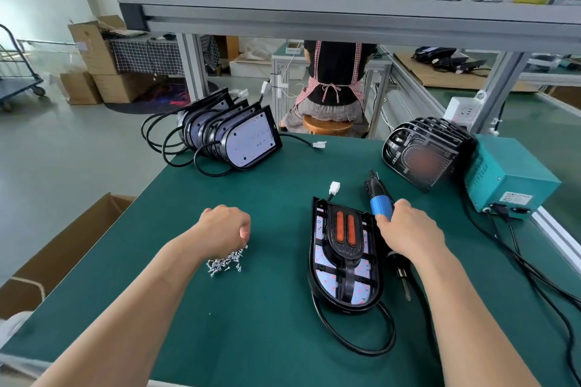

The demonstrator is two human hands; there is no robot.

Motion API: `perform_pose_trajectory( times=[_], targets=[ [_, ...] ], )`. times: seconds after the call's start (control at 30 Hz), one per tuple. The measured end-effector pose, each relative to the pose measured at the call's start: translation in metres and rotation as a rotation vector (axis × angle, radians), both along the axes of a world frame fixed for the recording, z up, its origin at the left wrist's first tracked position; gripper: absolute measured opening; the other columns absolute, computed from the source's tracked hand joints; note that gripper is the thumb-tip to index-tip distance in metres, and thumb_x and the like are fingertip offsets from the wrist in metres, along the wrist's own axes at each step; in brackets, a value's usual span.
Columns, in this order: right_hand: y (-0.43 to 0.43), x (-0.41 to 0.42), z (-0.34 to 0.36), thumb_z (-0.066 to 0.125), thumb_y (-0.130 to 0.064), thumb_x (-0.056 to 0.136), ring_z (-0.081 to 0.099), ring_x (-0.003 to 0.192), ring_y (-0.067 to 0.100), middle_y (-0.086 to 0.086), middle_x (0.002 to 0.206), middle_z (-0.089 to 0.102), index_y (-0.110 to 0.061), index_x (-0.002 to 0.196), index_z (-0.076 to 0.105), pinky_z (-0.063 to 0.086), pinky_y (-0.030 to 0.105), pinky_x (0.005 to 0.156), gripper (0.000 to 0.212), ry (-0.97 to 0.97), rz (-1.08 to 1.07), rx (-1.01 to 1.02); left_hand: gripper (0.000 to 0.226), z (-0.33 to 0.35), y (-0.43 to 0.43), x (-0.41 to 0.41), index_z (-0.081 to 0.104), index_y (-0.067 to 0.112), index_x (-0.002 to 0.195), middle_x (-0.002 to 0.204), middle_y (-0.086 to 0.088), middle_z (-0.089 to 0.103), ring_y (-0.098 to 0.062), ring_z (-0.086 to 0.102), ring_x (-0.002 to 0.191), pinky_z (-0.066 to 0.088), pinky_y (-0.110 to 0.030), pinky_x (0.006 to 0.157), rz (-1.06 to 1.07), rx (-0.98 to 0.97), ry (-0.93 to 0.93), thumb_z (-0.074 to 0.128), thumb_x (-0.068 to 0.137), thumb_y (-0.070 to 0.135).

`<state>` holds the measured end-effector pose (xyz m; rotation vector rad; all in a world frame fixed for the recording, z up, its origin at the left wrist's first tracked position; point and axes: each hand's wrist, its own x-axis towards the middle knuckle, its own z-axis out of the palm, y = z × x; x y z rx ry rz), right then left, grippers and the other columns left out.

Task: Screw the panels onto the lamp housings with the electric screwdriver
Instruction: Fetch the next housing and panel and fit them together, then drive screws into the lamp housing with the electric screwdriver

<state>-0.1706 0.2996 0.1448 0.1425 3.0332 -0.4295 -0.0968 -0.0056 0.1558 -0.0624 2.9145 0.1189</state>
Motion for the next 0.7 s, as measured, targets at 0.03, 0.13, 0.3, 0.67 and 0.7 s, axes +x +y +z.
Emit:
perform_pose_trajectory(
  times=[0.03, 0.13, 0.3, 0.67, 0.7],
  targets=[
    [-0.001, 0.001, -0.001, 0.042, -0.042, 0.105, 0.053, 0.086, 0.032, 0.009, 0.097, 0.055, -0.008, 0.108, 0.041, 0.041, 0.038, 0.070, 0.034, 0.000, 0.009, 0.002, 0.015, -0.001, 0.000, -0.001, 0.066, 0.021, 0.100, 0.107, 0.007, 0.064, -0.020, 0.055, 0.110, 0.040, -0.034, 0.098, -0.001, -0.002, 0.001, 0.054, 0.094, 0.014],
    [0.005, 0.000, -0.005, 0.041, -0.038, 0.106, 0.054, 0.084, 0.032, 0.014, 0.099, 0.060, -0.003, 0.105, 0.043, 0.039, 0.038, 0.068, 0.035, -0.015, 0.019, -0.127, 0.013, -0.005, -0.004, -0.002, 0.063, 0.019, 0.102, 0.110, 0.005, 0.064, -0.022, 0.055, 0.110, 0.040, -0.033, 0.095, 0.005, 0.013, 0.031, 0.052, 0.096, 0.017],
    [0.031, -0.004, -0.014, 0.043, -0.032, 0.105, 0.050, 0.075, 0.026, 0.013, 0.089, 0.055, 0.001, 0.098, 0.053, 0.046, 0.041, 0.070, 0.035, 0.017, -0.119, -0.696, 0.015, -0.011, -0.005, 0.001, 0.053, 0.022, 0.083, 0.093, 0.003, 0.062, -0.024, 0.057, 0.092, 0.042, -0.032, 0.080, 0.101, 0.159, 0.247, 0.051, 0.094, 0.012],
    [0.041, -0.003, -0.008, 0.059, -0.033, 0.098, 0.055, 0.053, 0.015, 0.008, 0.070, 0.061, -0.009, 0.107, 0.060, 0.044, 0.021, 0.041, 0.025, -0.023, -0.188, -1.787, 0.014, 0.007, 0.069, 0.012, 0.065, 0.009, 0.088, 0.068, 0.002, 0.068, -0.007, 0.062, 0.064, 0.049, -0.020, 0.065, 0.371, 1.417, 0.307, 0.062, 0.092, -0.004],
    [0.040, -0.001, -0.006, 0.059, -0.030, 0.098, 0.053, 0.053, 0.016, 0.008, 0.069, 0.059, -0.009, 0.108, 0.059, 0.043, 0.021, 0.043, 0.023, -0.012, -0.179, -1.826, 0.014, 0.008, 0.076, 0.013, 0.067, 0.008, 0.090, 0.070, 0.002, 0.068, -0.006, 0.062, 0.064, 0.050, -0.021, 0.068, 0.374, 1.502, 0.274, 0.061, 0.092, -0.005]
  ],
)
